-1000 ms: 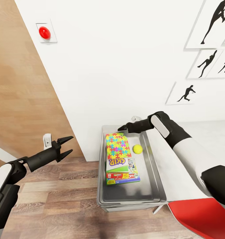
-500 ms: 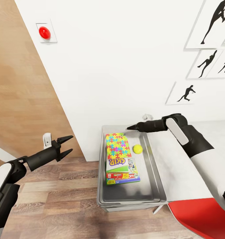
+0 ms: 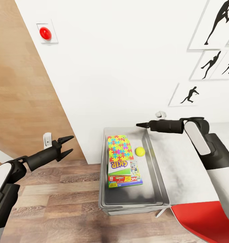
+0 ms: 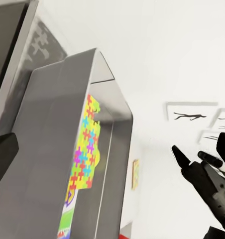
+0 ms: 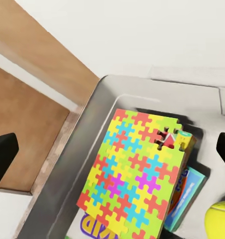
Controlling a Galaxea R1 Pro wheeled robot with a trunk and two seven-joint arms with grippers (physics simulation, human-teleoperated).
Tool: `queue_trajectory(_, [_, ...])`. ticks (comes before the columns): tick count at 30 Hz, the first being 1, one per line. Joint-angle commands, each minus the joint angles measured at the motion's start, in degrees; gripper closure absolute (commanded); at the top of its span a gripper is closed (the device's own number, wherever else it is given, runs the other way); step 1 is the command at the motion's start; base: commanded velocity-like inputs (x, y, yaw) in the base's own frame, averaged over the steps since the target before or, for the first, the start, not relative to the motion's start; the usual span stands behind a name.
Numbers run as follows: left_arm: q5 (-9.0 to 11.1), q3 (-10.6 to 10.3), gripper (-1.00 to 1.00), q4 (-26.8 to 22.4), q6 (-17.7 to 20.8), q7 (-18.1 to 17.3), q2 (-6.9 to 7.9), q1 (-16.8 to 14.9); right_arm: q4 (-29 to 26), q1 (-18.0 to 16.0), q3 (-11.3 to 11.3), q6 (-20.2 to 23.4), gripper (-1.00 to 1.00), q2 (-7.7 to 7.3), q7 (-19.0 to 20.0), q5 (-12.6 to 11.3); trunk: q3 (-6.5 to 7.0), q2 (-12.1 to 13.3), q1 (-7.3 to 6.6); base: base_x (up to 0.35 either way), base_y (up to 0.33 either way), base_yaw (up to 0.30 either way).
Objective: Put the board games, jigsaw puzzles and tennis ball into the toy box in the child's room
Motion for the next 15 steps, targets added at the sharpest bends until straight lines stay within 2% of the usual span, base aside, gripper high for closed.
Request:
queue_trajectory(1, [0.52, 0.06, -1.0, -0.04, 0.19, 0.55, 0.03, -0.25, -1.33, 0.42, -0.42, 0.07, -1.0, -0.2, 0.59, 0.62, -0.1, -0.1, 0.03, 0.0, 0.0, 0.0])
queue_trajectory(6, [0.42, 0.06, -1.0, -0.03, 0.24, 0.47, 0.1, -0.75, -5.3, 1.54, -2.17, 0.07, -1.0, -0.88, 0.59, 0.6, -0.1, -0.1, 0.03, 0.0, 0.0, 0.0])
queue_trajectory(9, [0.37, 0.06, -1.0, -0.05, 0.31, 0.45, 0.21, -1.37, -9.09, 2.42, -4.4, 0.07, -1.0, -1.76, 0.59, 0.53, -0.1, -0.1, 0.03, 0.0, 0.0, 0.0])
queue_trajectory(13, [0.36, 0.06, -1.0, -0.14, 0.34, 0.44, 0.25, -1.97, -11.1, 2.82, -5.86, 0.07, -1.0, -2.21, 0.59, 0.48, -0.1, -0.1, 0.03, 0.0, 0.0, 0.0])
queue_trajectory(15, [0.34, 0.1, -1.0, -0.29, 0.38, 0.42, 0.28, -2.68, -12.61, 3.1, -7.39, 0.07, -1.0, -2.54, 0.57, 0.45, -0.1, -0.1, 0.03, 0.0, 0.0, 0.0])
